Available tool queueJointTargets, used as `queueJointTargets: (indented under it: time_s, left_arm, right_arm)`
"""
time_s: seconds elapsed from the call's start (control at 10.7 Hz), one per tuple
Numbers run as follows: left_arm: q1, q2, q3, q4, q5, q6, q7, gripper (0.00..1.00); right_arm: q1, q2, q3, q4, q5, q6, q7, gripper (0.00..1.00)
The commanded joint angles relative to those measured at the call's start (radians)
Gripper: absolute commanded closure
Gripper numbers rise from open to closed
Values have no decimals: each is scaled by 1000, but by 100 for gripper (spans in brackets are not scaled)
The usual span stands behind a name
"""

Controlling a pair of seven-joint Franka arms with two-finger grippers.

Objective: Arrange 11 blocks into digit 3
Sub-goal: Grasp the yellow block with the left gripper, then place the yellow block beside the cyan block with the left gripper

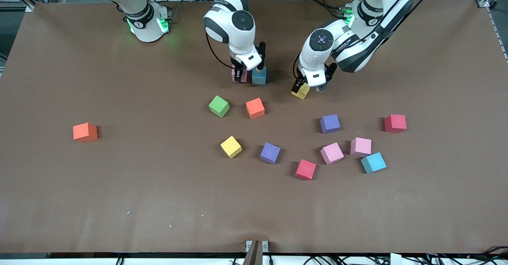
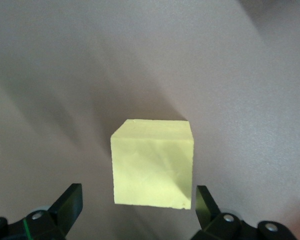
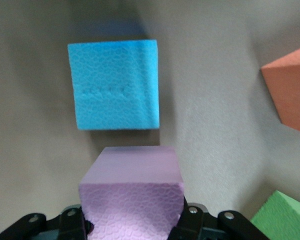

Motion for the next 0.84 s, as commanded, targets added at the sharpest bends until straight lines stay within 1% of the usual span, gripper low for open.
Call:
queueJointTargets:
  time_s: [0.0,0.28,0.47,0.66,0.75]
  left_arm:
    - [21,-7,3,-22,70,25,-41,0]
    - [18,47,55,-19,212,61,-139,0]
    - [16,90,63,-14,318,65,-217,0]
    - [10,111,63,-13,375,65,-271,0]
    - [2,115,63,-10,377,65,-278,0]
  right_arm:
    - [25,44,-5,28,-23,36,35,100]
    - [29,75,-5,26,-24,81,35,100]
    - [32,81,-5,28,-26,84,35,100]
    - [36,96,-5,28,-26,110,35,100]
    - [45,102,-7,28,-27,111,35,100]
